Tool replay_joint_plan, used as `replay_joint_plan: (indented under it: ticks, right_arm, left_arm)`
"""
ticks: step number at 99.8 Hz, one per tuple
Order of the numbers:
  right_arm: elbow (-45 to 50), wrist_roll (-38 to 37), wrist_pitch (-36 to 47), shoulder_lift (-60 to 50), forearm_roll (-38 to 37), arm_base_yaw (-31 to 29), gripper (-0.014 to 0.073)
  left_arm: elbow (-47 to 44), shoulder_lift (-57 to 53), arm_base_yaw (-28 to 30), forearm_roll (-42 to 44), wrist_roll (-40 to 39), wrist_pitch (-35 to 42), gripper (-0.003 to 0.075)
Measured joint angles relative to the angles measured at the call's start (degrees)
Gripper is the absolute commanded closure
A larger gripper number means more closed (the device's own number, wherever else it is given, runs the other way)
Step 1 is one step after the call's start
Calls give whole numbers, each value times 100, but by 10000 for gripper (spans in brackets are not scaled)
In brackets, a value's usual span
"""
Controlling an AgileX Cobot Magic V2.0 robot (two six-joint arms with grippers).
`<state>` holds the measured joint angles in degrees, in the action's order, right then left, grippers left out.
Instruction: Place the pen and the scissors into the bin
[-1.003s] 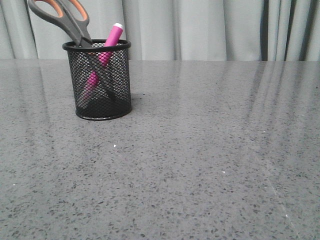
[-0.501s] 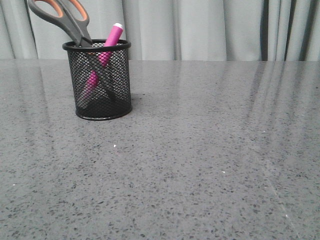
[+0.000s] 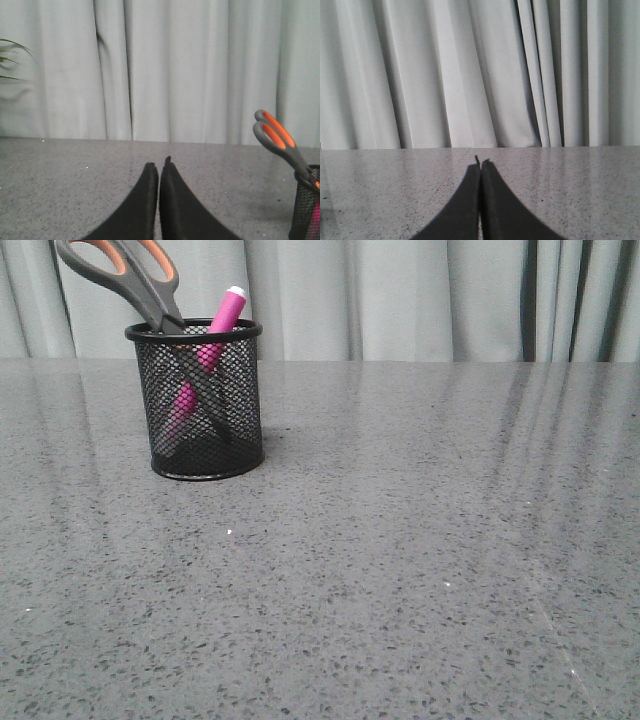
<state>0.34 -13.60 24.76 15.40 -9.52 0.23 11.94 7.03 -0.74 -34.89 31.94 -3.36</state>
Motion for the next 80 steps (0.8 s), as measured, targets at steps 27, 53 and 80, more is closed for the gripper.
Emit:
replay_joint_plan:
  ticks: [27,53,80]
  right_arm:
    - [0,0,0,0,10,0,669]
    - [0,0,-10,0,13,0,669]
    - [0,0,-10,0,13,0,669]
  left_arm:
    - [-722,-263,0,2522,-2462,-105,741]
    - [-1204,-716,0,2699,-2636,-96,742]
    - [-1204,-716,0,2712,-2713,-43,742]
